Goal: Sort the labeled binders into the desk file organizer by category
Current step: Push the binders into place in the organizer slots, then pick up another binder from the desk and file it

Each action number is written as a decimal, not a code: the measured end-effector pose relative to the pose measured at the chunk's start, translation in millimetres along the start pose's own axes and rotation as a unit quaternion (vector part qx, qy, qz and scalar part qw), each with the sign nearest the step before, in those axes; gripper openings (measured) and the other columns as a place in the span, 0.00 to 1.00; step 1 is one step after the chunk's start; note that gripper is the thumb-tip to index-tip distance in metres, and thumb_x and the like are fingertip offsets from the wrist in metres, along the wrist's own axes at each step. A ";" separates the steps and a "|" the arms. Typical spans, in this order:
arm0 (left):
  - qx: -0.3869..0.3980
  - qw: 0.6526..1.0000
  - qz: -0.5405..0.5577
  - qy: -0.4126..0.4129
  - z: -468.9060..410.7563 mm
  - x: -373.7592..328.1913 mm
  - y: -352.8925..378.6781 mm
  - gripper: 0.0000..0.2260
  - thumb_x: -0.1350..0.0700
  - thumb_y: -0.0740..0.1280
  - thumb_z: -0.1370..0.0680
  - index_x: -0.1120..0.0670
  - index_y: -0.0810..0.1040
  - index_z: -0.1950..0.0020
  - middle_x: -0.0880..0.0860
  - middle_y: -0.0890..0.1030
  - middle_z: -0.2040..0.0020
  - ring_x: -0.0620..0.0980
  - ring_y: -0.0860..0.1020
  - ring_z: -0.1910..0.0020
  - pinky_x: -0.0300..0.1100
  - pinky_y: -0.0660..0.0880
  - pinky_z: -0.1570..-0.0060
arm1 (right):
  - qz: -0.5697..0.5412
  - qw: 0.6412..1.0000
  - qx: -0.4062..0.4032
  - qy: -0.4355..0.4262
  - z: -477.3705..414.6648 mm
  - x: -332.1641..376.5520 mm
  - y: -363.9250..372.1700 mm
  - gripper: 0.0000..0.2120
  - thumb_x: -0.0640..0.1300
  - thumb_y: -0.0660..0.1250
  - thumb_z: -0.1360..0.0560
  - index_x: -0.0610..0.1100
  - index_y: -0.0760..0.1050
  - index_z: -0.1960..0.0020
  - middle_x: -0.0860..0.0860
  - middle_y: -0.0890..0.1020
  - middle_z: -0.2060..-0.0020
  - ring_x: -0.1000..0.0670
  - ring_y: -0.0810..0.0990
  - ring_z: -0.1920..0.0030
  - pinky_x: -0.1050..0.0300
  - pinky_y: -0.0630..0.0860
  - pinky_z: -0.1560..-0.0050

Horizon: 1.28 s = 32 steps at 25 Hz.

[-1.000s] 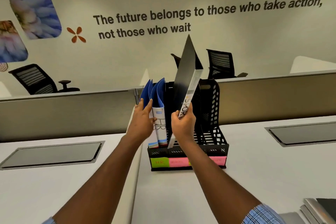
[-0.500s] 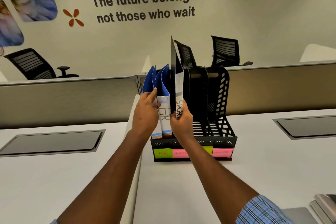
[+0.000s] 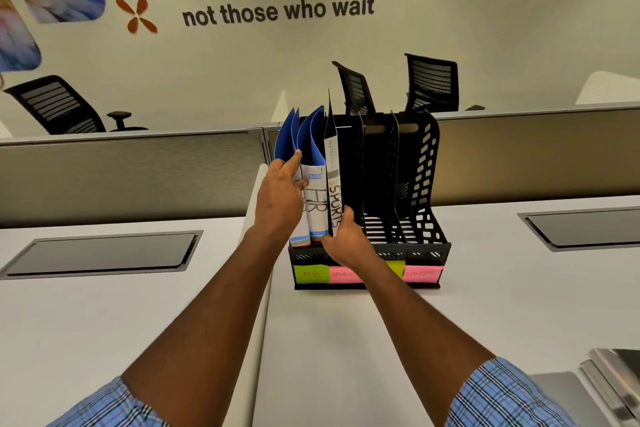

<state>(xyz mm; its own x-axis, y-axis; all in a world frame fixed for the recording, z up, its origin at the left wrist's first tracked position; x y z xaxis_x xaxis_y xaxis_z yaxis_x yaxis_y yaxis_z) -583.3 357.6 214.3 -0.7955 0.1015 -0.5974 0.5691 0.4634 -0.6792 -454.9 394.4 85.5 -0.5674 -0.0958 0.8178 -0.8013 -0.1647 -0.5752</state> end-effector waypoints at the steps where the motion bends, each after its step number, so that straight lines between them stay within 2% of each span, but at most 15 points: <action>1: 0.003 1.000 -0.002 0.000 -0.4 0.1 0.1 0.24 0.59 0.62 0.20 0.51 0.62 0.25 0.54 0.71 0.42 0.42 0.68 0.47 0.36 0.71 0.51 | -0.002 1.000 0.000 0.010 2.1 -1.2 1.4 0.42 0.44 0.71 0.29 0.52 0.48 0.24 0.48 0.72 0.32 0.44 0.71 0.32 0.41 0.72 0.34; 4: 0.021 1.000 -0.007 -0.001 -0.3 -3.6 -1.6 0.25 0.60 0.62 0.20 0.52 0.60 0.24 0.55 0.69 0.37 0.48 0.70 0.40 0.42 0.74 0.44 | -0.040 0.998 -0.011 0.038 14.5 -0.2 -0.9 0.45 0.36 0.70 0.30 0.50 0.46 0.23 0.46 0.68 0.30 0.44 0.67 0.29 0.41 0.70 0.33; 7: 0.048 0.998 -0.028 -0.006 12.6 -7.9 -3.9 0.29 0.64 0.60 0.21 0.50 0.53 0.23 0.55 0.54 0.23 0.54 0.59 0.26 0.49 0.73 0.36 | -0.057 0.996 -0.057 0.027 45.6 1.8 -13.1 0.41 0.34 0.67 0.27 0.46 0.48 0.22 0.45 0.65 0.28 0.45 0.66 0.28 0.47 0.68 0.31; 9: 0.007 1.000 -0.016 0.012 34.0 -13.5 -5.8 0.29 0.64 0.58 0.20 0.51 0.51 0.22 0.53 0.48 0.22 0.53 0.53 0.24 0.43 0.70 0.36 | -0.043 0.994 -0.098 0.005 76.0 -3.6 -23.0 0.36 0.38 0.66 0.25 0.43 0.51 0.23 0.44 0.64 0.27 0.45 0.64 0.27 0.51 0.65 0.31; 11: -0.055 0.998 0.013 0.030 69.1 -20.7 -1.4 0.25 0.64 0.56 0.19 0.55 0.55 0.23 0.55 0.53 0.22 0.52 0.54 0.24 0.38 0.65 0.35 | -0.033 0.991 -0.129 0.009 110.4 -18.4 -30.1 0.33 0.40 0.66 0.24 0.39 0.55 0.24 0.43 0.65 0.28 0.45 0.64 0.27 0.54 0.64 0.31; 13: -0.071 0.996 0.043 0.013 115.3 -26.3 16.4 0.21 0.63 0.58 0.19 0.59 0.63 0.26 0.58 0.64 0.26 0.53 0.62 0.27 0.38 0.64 0.34 | -0.016 0.988 -0.147 0.045 147.5 -40.8 -34.6 0.30 0.41 0.66 0.24 0.38 0.59 0.26 0.42 0.67 0.29 0.44 0.65 0.29 0.54 0.64 0.32; 14: -0.050 0.997 0.062 -0.010 139.7 -28.0 28.3 0.19 0.63 0.59 0.20 0.60 0.67 0.29 0.58 0.70 0.30 0.54 0.67 0.30 0.36 0.65 0.35 | -0.006 0.987 -0.146 0.063 166.5 -52.2 -35.6 0.29 0.42 0.66 0.24 0.37 0.60 0.27 0.42 0.68 0.29 0.44 0.65 0.29 0.54 0.64 0.32; 16: 0.029 0.992 0.090 -0.090 184.7 -29.3 52.8 0.16 0.60 0.61 0.20 0.60 0.72 0.33 0.57 0.76 0.35 0.54 0.73 0.35 0.36 0.66 0.39 | 0.027 0.988 -0.130 0.079 204.1 -72.7 -37.0 0.28 0.43 0.66 0.23 0.37 0.61 0.27 0.42 0.67 0.30 0.44 0.65 0.29 0.53 0.63 0.31; 19: 0.145 0.968 0.068 -0.192 237.0 -24.2 83.1 0.13 0.56 0.64 0.21 0.61 0.79 0.41 0.57 0.80 0.40 0.53 0.76 0.39 0.36 0.67 0.44 | 0.069 0.989 -0.100 0.087 251.0 -98.5 -48.1 0.28 0.45 0.66 0.23 0.37 0.61 0.27 0.42 0.67 0.30 0.43 0.64 0.29 0.53 0.62 0.30; 21: 0.206 0.944 0.074 -0.248 264.3 -22.9 98.8 0.11 0.54 0.66 0.23 0.61 0.80 0.48 0.58 0.81 0.45 0.55 0.77 0.44 0.40 0.70 0.44 | 0.083 0.987 -0.094 0.102 276.3 -115.3 -66.4 0.29 0.46 0.66 0.23 0.37 0.61 0.27 0.41 0.67 0.30 0.43 0.64 0.30 0.53 0.63 0.30; 22: 0.240 0.926 0.079 -0.281 277.6 -21.5 107.6 0.09 0.53 0.68 0.23 0.60 0.78 0.55 0.58 0.80 0.51 0.56 0.78 0.49 0.44 0.72 0.47 | 0.103 0.984 -0.091 0.118 287.7 -124.6 -74.9 0.30 0.47 0.66 0.23 0.36 0.60 0.27 0.40 0.67 0.30 0.42 0.64 0.30 0.52 0.63 0.30; 24: 0.301 0.879 0.109 -0.354 304.4 -22.9 123.8 0.17 0.53 0.69 0.24 0.57 0.66 0.67 0.56 0.72 0.65 0.55 0.73 0.66 0.45 0.73 0.61 | 0.159 0.973 -0.066 0.153 311.7 -142.1 -85.1 0.32 0.51 0.65 0.23 0.37 0.58 0.26 0.40 0.65 0.29 0.42 0.63 0.29 0.52 0.61 0.29; 26: 0.312 0.837 0.180 -0.412 325.9 -33.8 135.8 0.20 0.54 0.70 0.25 0.57 0.61 0.68 0.56 0.67 0.71 0.51 0.67 0.76 0.41 0.66 0.71 | 0.185 0.968 -0.032 0.168 332.8 -151.1 -84.5 0.34 0.56 0.63 0.22 0.39 0.56 0.25 0.41 0.61 0.27 0.42 0.59 0.27 0.51 0.59 0.27; 28: 0.299 0.813 0.218 -0.449 337.3 -45.0 145.2 0.16 0.55 0.70 0.25 0.59 0.66 0.63 0.58 0.70 0.67 0.51 0.67 0.73 0.40 0.66 0.72 | 0.185 0.969 -0.013 0.162 346.1 -153.6 -78.8 0.34 0.58 0.62 0.23 0.41 0.56 0.25 0.42 0.61 0.27 0.44 0.59 0.26 0.51 0.59 0.27; 32: 0.301 0.788 0.263 -0.468 351.9 -70.9 158.4 0.12 0.55 0.69 0.24 0.63 0.73 0.58 0.61 0.75 0.61 0.52 0.71 0.69 0.42 0.71 0.70 | 0.190 0.972 0.004 0.138 357.4 -160.9 -74.1 0.30 0.59 0.62 0.23 0.41 0.62 0.29 0.44 0.67 0.32 0.46 0.65 0.31 0.54 0.64 0.31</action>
<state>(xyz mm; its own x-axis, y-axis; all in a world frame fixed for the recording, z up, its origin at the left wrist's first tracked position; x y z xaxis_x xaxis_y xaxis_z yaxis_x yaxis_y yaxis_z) -363.6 114.0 -1.0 -0.0752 -0.6837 -0.7259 0.9887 0.0437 -0.1435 -236.4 71.2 2.5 -0.8526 0.1148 0.5099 -0.5226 -0.1755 -0.8343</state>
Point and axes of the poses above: each hand's wrist, its own z-axis away from the middle knuckle, its own y-axis out of the palm, x = y × z, the point moved 4 cm from there along -z, towards the middle knuckle
